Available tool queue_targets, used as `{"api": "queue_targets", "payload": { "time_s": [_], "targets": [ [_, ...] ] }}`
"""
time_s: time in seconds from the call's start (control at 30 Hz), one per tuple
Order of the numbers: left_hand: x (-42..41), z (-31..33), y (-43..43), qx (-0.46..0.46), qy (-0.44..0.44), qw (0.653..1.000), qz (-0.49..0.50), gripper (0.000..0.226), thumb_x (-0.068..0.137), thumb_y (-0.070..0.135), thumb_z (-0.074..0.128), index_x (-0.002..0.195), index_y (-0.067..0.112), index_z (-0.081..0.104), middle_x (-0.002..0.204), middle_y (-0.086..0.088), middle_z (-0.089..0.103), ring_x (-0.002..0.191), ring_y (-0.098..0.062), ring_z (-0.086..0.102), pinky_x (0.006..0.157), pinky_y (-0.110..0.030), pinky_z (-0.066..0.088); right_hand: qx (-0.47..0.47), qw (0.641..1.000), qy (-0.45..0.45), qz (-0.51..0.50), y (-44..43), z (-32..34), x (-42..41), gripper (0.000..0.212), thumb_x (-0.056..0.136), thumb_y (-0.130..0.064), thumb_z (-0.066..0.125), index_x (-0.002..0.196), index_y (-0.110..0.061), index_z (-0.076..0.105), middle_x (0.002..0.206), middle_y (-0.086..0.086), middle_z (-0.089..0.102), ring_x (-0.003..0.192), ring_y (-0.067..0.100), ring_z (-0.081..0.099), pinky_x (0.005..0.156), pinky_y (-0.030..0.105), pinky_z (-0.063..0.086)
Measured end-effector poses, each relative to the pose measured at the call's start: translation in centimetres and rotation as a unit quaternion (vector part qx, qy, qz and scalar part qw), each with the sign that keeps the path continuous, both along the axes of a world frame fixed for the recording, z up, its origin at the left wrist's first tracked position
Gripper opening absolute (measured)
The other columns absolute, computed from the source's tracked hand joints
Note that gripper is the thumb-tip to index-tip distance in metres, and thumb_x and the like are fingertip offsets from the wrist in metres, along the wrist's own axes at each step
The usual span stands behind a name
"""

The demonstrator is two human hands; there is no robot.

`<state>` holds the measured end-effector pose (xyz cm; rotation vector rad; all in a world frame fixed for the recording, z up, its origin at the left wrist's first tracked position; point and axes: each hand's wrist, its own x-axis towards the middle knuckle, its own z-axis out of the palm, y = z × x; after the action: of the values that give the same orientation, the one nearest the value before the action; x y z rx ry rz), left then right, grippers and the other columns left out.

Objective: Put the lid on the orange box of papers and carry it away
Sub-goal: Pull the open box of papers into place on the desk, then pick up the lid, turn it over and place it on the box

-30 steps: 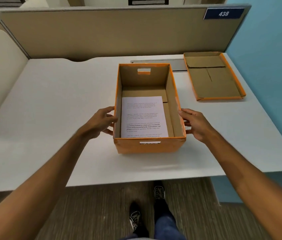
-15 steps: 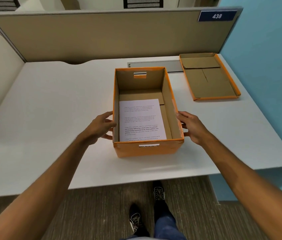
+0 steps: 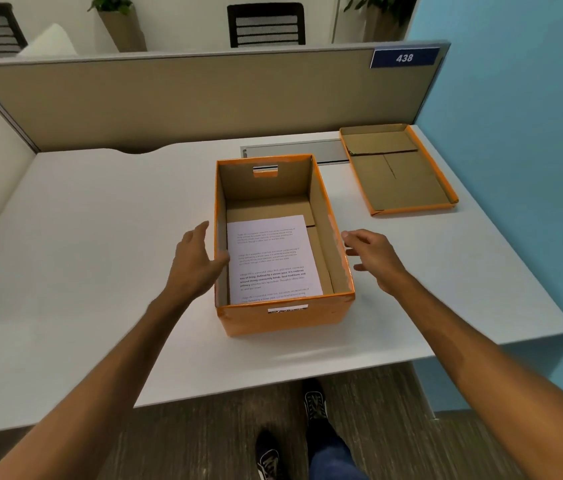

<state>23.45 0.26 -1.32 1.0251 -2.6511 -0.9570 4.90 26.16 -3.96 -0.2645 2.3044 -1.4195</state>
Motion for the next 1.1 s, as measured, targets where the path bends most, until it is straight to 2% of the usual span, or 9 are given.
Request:
{"api": "queue_targets", "payload": {
  "time_s": [0.17,0.27,0.43,0.67,0.83,0.97,1.1],
  "targets": [
    [-2.5,1.6,1.9,-0.035,0.060,0.996,-0.053,0.068,0.092,0.038,0.062,0.150,0.016,0.035,0.156,-0.009,0.038,0.140,-0.031,0.039,0.110,-0.049,0.038,0.048,0.992,0.115,0.007,1.1,1.1,-1.5,0.033,0.093,-0.029,0.066,0.120,-0.011,0.069,0.114,0.005,0.071,0.102,0.016,0.064,0.090,0.028,0.049],
    [-4.6,2.2,3.4,-0.040,0.075,0.994,-0.070,0.063,0.093,0.037,0.061,0.148,0.017,0.038,0.157,-0.006,0.037,0.142,-0.028,0.037,0.114,-0.049,0.036,0.060,0.986,0.153,0.006,1.8,1.6,-2.7,0.031,0.091,-0.022,0.069,0.119,-0.009,0.069,0.115,0.009,0.072,0.099,0.015,0.063,0.086,0.024,0.045],
    [-9.0,2.6,6.0,-0.033,0.091,0.990,-0.103,0.058,0.093,0.034,0.060,0.145,0.017,0.043,0.155,-0.006,0.039,0.143,-0.024,0.035,0.113,-0.043,0.034,0.077,0.977,0.199,0.022,3.2,2.5,-6.0,0.029,0.092,-0.019,0.068,0.118,-0.007,0.069,0.113,0.008,0.072,0.100,0.016,0.063,0.083,0.024,0.044],
    [-18.2,3.1,9.9,-0.021,0.108,0.983,-0.147,0.054,0.093,0.031,0.060,0.142,0.013,0.047,0.150,-0.007,0.045,0.138,-0.024,0.039,0.109,-0.037,0.036,0.096,0.976,0.195,0.022,6.2,3.2,-13.4,0.028,0.091,-0.012,0.065,0.117,-0.004,0.070,0.115,0.012,0.071,0.102,0.019,0.062,0.088,0.028,0.049],
    [-25.3,2.6,12.8,-0.021,0.111,0.981,-0.155,0.048,0.094,0.026,0.058,0.139,0.012,0.051,0.148,-0.008,0.047,0.137,-0.025,0.041,0.109,-0.040,0.037,0.107,0.973,0.201,0.028,8.8,2.3,-19.6,0.026,0.091,-0.009,0.064,0.115,-0.004,0.070,0.115,0.011,0.071,0.105,0.023,0.064,0.089,0.030,0.049],
    [-30.7,1.4,14.8,-0.018,0.093,0.983,-0.157,0.047,0.094,0.026,0.057,0.138,0.010,0.052,0.147,-0.009,0.048,0.135,-0.024,0.044,0.106,-0.035,0.038,0.130,0.971,0.196,0.048,10.6,0.8,-24.0,0.026,0.092,-0.011,0.064,0.117,-0.006,0.070,0.117,0.011,0.070,0.105,0.024,0.064,0.089,0.030,0.048],
    [-35.2,-0.7,16.2,0.017,0.033,0.988,-0.150,0.052,0.092,0.027,0.058,0.140,0.009,0.049,0.145,-0.013,0.050,0.132,-0.027,0.048,0.103,-0.037,0.041,0.160,0.963,0.200,0.083,11.8,-1.2,-27.5,0.028,0.091,-0.010,0.065,0.118,-0.004,0.069,0.120,0.014,0.068,0.108,0.028,0.063,0.090,0.032,0.047]
  ]
}}
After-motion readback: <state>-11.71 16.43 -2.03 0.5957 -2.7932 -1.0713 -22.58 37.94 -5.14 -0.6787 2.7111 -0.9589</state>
